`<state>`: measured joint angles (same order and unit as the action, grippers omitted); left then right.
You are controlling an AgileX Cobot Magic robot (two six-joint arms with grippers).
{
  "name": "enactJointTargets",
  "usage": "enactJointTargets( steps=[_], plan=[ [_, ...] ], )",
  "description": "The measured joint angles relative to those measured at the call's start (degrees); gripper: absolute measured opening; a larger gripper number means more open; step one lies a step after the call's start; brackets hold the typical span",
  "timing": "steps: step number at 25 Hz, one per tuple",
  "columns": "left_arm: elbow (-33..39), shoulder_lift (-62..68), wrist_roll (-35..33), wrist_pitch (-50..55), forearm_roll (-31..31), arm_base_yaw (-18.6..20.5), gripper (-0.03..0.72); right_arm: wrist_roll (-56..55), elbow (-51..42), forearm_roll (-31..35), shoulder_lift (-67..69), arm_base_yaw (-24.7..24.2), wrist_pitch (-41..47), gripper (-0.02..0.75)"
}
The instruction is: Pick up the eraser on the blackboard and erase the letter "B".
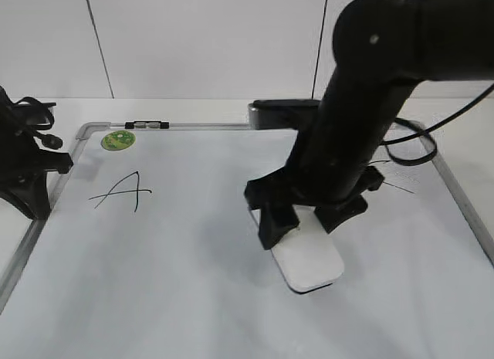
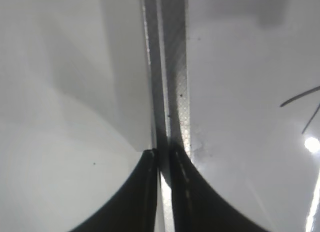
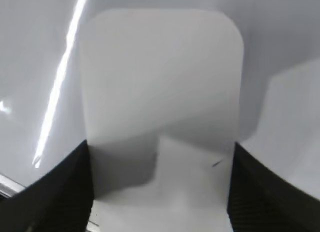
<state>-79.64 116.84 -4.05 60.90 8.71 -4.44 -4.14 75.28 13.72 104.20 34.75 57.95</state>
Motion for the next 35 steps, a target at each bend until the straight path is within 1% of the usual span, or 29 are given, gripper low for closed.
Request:
enactJointTargets(
  steps=[3,8,13,17,22,25,27,35],
  plan=[
    [0.0,0.0,0.0,0.0,0.0,0.0,0.049,-0.1,0.0,-1.5,-1.5,-4.0,1.5,0.531],
    [0.0,0.0,0.0,0.0,0.0,0.0,0.049,-0.3,0.0,-4.8,-2.8,-13.3,4.1,0.531],
    [0.0,0.0,0.0,0.1,0.0,0.0,0.049,-0.1,0.0,-9.2,-2.8,-21.2,5.0,0.531],
    [0.0,0.0,0.0,0.1,0.0,0.0,0.049,2.7,0.0,-10.1,-2.8,-26.8,5.4,0.531],
    [0.0,0.0,0.0,0.1,0.1,0.0,0.049,6.9,0.0,-9.3,-2.8,-32.0,5.7,0.531],
    [0.0,0.0,0.0,0.1,0.1,0.0,0.049,9.7,0.0,-7.4,-2.8,-33.7,5.7,0.531],
    [0.0,0.0,0.0,0.1,0.1,0.0,0.049,10.3,0.0,-7.3,-2.8,-34.1,5.3,0.531],
    [0.0,0.0,0.0,0.1,0.1,0.0,0.049,11.2,0.0,-7.1,-1.6,-34.1,4.0,0.531]
  ],
)
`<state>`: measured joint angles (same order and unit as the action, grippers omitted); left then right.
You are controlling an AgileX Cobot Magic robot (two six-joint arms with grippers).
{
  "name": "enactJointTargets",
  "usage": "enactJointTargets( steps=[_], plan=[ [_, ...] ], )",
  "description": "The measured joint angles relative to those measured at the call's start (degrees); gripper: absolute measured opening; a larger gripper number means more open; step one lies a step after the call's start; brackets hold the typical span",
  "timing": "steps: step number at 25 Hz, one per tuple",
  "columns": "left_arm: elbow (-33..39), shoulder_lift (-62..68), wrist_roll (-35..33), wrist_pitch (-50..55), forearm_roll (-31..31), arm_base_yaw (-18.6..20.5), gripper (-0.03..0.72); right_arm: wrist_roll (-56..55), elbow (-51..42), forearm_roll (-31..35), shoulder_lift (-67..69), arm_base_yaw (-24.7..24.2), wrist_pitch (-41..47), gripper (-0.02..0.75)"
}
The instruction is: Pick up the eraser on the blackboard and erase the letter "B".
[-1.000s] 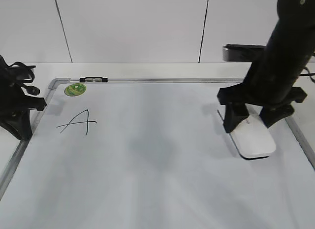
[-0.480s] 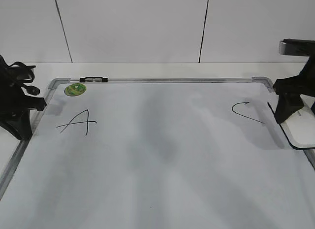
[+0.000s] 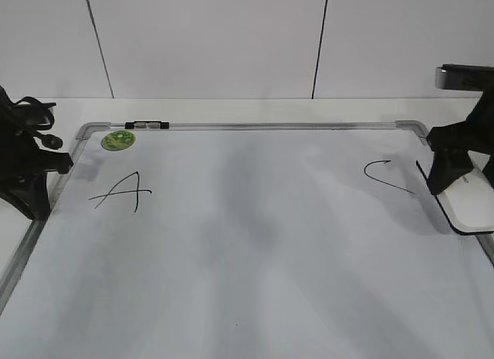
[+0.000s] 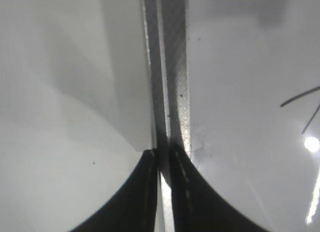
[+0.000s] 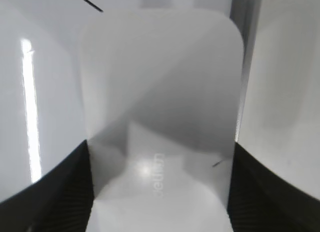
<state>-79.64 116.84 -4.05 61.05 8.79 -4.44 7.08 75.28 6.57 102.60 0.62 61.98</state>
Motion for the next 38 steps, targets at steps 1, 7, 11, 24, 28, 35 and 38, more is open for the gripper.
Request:
enactJointTargets(
  steps=[1,7,11,24,28,35,38],
  plan=[
    [0.0,0.0,0.0,0.0,0.0,0.0,0.049,0.0,0.0,0.0,0.3,0.0,-0.1,0.531],
    [0.0,0.0,0.0,0.0,0.0,0.0,0.049,0.1,0.0,0.1,2.6,0.0,-2.3,0.531],
    [0.0,0.0,0.0,0.0,0.0,0.0,0.049,0.2,0.0,0.1,4.5,0.0,-2.7,0.531],
    [0.0,0.0,0.0,0.1,0.0,0.0,0.049,0.3,0.0,0.1,7.1,0.0,-3.5,0.531],
    [0.0,0.0,0.0,0.1,0.0,0.0,0.049,0.3,0.0,0.1,7.1,0.0,-3.6,0.53],
    [0.0,0.0,0.0,0.1,0.0,0.0,0.049,-0.6,0.0,0.1,7.1,0.0,-3.6,0.53],
    [0.0,0.0,0.0,0.1,0.0,0.0,0.049,-0.8,0.0,-0.2,7.1,0.0,-3.6,0.53]
  ],
)
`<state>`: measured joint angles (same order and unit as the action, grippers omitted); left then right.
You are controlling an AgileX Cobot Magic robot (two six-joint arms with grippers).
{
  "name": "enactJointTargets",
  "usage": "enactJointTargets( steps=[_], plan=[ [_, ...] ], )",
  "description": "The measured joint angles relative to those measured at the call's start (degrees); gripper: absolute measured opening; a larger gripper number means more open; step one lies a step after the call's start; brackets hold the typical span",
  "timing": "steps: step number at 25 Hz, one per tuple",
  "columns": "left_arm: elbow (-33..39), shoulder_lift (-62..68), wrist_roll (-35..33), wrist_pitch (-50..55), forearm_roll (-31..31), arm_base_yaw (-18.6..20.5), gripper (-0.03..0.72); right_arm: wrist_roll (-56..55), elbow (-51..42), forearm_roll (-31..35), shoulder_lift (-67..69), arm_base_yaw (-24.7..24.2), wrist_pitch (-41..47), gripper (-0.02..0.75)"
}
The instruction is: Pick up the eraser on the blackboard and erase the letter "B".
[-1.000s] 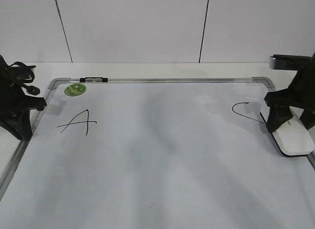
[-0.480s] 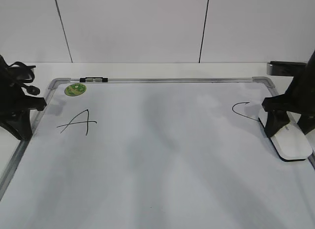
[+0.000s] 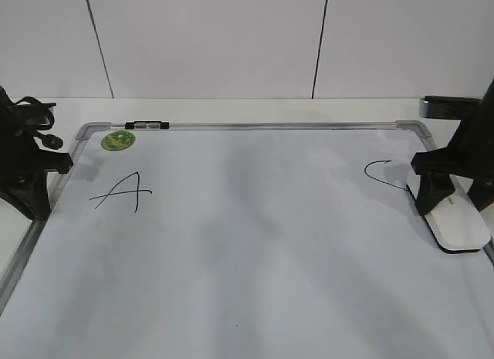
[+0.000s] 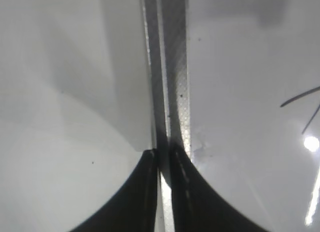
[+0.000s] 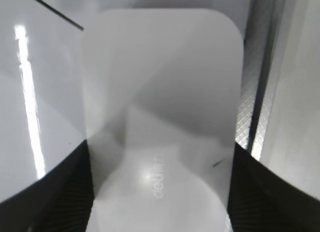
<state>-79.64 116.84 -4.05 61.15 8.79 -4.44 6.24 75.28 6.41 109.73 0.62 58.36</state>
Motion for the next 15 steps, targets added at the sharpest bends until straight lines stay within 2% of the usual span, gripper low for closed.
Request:
enactJointTargets(
  steps=[15],
  plan=[
    [0.0,0.0,0.0,0.0,0.1,0.0,0.049,-0.4,0.0,-0.9,0.0,0.0,-0.1,0.53]
  ],
)
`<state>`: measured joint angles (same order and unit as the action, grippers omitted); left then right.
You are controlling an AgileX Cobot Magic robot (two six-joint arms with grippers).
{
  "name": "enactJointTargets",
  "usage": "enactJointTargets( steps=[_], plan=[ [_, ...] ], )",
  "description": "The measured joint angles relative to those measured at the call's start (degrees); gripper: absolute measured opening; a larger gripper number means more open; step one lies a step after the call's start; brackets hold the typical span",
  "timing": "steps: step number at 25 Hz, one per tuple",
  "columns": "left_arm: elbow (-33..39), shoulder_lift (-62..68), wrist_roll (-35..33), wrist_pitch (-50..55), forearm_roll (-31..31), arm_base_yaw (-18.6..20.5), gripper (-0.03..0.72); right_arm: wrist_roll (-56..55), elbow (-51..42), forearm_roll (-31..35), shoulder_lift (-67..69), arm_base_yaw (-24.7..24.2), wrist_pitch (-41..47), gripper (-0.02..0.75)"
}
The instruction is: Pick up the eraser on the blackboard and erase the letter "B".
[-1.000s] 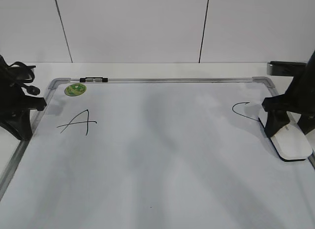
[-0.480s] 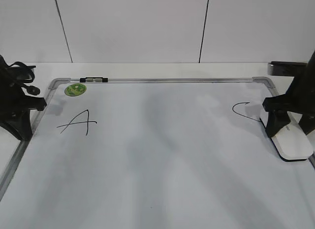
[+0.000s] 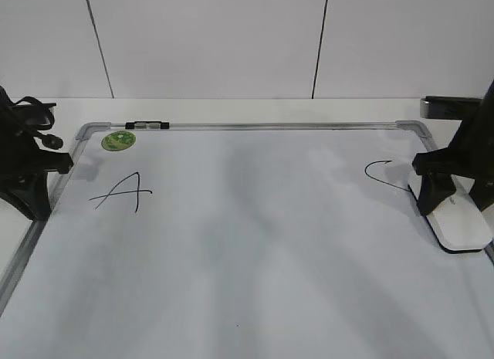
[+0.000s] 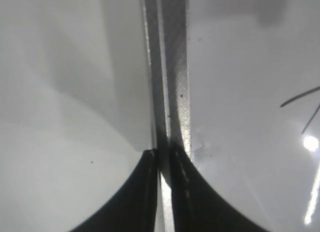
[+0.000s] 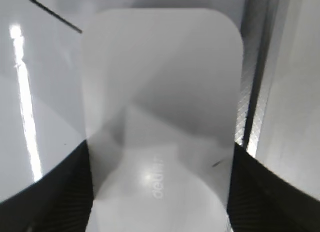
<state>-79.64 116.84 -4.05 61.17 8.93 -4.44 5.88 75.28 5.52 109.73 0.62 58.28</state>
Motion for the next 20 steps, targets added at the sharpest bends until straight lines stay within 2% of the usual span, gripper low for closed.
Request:
enactJointTargets(
  steps=[12,18,20],
  plan=[
    [0.0,0.0,0.0,0.1,0.1,0.0,0.049,-1.1,0.0,-0.1,0.0,0.0,0.1,0.532],
    [0.0,0.0,0.0,0.1,0.1,0.0,0.049,-1.9,0.5,-0.1,0.0,0.0,2.1,0.638],
    [0.0,0.0,0.0,0.1,0.1,0.0,0.049,-1.9,1.6,-0.1,0.0,0.0,3.9,0.647]
  ],
)
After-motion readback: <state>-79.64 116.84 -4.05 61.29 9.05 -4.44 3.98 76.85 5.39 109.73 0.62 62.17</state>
